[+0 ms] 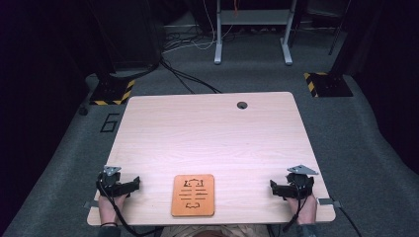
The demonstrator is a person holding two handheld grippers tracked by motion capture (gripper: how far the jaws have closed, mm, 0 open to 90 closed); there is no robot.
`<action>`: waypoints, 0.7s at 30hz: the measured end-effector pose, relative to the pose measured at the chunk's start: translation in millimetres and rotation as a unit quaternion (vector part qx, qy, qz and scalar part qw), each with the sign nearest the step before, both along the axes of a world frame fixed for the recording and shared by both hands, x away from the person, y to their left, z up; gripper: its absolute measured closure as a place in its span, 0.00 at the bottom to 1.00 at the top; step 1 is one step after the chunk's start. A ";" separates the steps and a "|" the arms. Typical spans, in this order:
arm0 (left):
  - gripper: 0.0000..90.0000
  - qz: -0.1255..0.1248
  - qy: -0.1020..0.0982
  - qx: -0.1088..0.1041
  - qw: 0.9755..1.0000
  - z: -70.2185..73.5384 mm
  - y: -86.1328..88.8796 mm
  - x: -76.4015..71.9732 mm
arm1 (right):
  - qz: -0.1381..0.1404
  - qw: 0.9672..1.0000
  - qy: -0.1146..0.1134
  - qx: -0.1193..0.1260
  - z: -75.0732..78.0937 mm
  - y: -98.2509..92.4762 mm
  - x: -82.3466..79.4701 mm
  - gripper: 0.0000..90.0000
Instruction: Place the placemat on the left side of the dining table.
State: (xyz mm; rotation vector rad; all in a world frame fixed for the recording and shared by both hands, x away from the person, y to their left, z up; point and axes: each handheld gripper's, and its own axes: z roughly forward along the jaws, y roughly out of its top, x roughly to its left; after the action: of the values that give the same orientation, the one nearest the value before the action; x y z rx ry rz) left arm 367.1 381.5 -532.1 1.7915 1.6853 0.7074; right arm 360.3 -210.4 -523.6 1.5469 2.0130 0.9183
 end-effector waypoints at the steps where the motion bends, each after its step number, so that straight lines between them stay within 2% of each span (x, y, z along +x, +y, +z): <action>1: 0.01 0.000 0.000 0.000 1.000 0.0 0.0 0.0 | 0.001 1.000 -0.003 0.001 1.4 1.5 -0.9 0.00; 7: 0.01 0.000 0.001 0.000 1.000 0.2 0.0 -0.1 | 0.024 1.000 -0.018 0.009 12.2 16.9 -4.4 0.00; 17: 0.01 0.000 0.001 0.000 1.000 0.1 0.0 -0.1 | 0.053 0.998 -0.017 0.015 19.8 38.4 -6.4 0.00; 21: 0.01 0.001 0.000 0.000 1.000 0.0 -0.1 -0.1 | 0.074 0.997 -0.014 0.014 21.2 49.6 -3.6 0.00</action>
State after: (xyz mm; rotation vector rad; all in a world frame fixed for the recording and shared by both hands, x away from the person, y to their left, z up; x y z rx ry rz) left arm 367.1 381.4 -532.1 1.7897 1.6875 0.7069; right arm 356.7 -160.7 -502.5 1.4067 2.1255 1.0228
